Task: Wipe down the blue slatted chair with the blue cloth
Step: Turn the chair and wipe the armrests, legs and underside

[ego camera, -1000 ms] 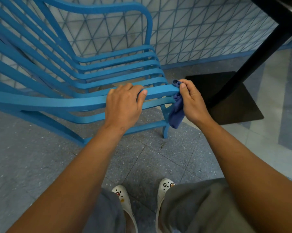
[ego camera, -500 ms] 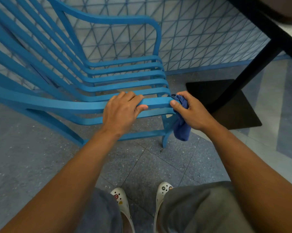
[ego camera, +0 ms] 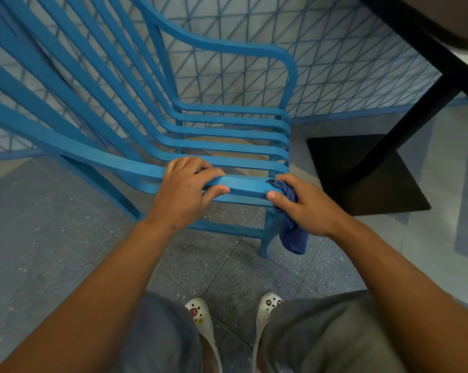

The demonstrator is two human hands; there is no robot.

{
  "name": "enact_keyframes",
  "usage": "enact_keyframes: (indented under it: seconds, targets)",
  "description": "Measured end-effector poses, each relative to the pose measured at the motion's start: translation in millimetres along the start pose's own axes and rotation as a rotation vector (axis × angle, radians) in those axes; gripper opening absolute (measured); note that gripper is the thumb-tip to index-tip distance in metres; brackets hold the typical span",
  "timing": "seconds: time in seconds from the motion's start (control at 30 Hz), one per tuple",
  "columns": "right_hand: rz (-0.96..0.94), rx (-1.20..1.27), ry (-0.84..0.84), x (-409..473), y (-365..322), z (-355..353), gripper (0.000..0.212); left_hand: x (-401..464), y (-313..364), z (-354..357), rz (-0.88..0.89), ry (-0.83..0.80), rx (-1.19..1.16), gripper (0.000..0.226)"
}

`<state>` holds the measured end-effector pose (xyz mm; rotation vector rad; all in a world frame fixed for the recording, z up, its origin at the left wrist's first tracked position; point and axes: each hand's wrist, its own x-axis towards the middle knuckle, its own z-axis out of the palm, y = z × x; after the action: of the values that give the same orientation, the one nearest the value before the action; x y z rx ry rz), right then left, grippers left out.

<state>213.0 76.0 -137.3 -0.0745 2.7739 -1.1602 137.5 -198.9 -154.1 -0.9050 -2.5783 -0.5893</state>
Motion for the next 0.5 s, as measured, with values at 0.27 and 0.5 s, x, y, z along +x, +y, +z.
enact_keyframes:
  seconds: [0.27,0.5]
  targets:
    - [-0.164,0.078,0.094,-5.9,-32.1,19.5,0.030,-27.7,33.8,-25.0,-0.402,0.203,-0.205,0.019]
    - [-0.135,0.056,0.128,8.0,-33.4,23.7,0.043,-31.4,42.2,-21.0,-0.868,0.131,-0.504,0.036]
